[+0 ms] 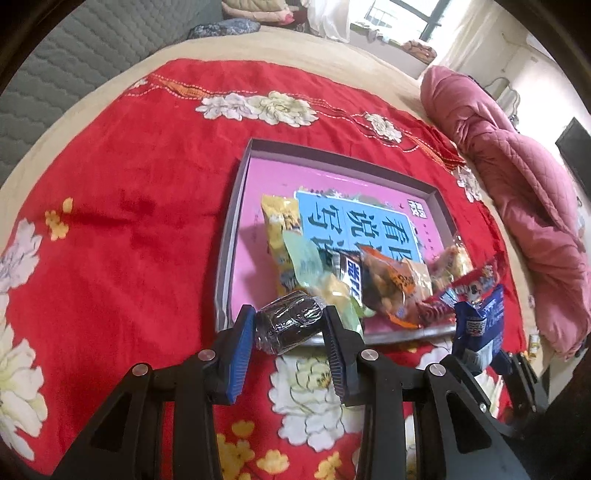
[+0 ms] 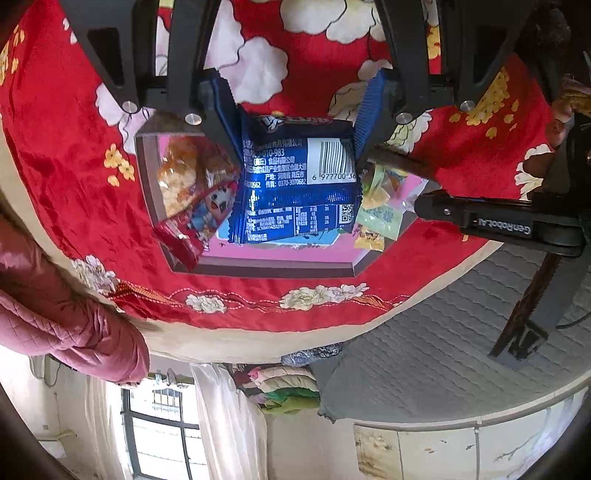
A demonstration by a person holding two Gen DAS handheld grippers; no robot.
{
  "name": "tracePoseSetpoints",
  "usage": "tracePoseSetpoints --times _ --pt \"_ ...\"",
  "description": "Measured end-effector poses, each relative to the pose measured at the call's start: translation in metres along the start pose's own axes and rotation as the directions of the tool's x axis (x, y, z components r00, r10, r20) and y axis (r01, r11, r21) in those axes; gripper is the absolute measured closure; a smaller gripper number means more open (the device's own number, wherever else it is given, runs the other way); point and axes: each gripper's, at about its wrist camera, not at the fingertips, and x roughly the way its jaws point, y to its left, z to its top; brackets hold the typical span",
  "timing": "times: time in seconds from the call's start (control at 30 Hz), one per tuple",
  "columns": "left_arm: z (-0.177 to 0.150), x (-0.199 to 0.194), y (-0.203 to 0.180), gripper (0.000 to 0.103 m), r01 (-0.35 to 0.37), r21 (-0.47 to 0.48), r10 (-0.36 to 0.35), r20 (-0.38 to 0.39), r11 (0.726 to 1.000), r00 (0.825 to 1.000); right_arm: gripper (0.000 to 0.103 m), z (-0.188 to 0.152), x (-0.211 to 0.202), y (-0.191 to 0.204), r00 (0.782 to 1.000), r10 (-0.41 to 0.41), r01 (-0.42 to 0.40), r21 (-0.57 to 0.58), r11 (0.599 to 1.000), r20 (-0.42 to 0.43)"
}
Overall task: Organize snacks
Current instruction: 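Carry the biscuit pack into the box while the left tool carries the chocolate there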
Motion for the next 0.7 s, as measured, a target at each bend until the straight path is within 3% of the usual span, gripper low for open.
tracePoseSetpoints --times 0.3,0.7 --pt "0.011 0.014 -0.003 0.065 -0.066 0.036 0.065 0.021 0.997 0.998 0.047 0.012 0.021 0.000 1.000 -0.013 0.013 0.002 1.000 0.011" --pt "0.012 0.027 -0.003 0.065 -0.075 0.040 0.074 0.015 0.996 0.997 0.046 0.014 0.039 -0.003 0.999 -0.049 0.049 -0.006 0.999 0.003"
